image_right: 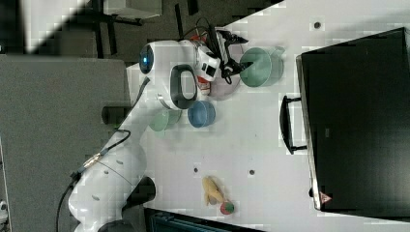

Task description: Drag mug forwards.

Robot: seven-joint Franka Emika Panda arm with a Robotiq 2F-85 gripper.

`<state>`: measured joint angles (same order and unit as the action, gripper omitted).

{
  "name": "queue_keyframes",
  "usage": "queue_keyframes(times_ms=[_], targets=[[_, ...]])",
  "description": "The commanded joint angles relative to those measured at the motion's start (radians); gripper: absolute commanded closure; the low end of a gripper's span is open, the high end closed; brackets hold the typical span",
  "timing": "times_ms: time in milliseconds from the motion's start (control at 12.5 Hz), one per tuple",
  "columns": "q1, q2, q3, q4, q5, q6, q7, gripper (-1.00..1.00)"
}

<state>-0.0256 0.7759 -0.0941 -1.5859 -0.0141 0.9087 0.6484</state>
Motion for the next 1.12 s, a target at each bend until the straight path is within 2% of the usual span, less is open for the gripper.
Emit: queue_keyframes(times_ms=[80,320,720,1120], targets=[[0.009,-0.164,-0.016,-0.086,-0.006,-0.01,0.0,-0.98],[0.025,-0.368,-0.004,-0.263,-0.007,-0.033,-0.063,-1.0],[0.031,-0.74,0.015,-0.519,-0.007,-0.251,-0.241,-1.0],[0.032,-1.026,0.033,-0.56,-0.007,-0.589,-0.349,-1.0]])
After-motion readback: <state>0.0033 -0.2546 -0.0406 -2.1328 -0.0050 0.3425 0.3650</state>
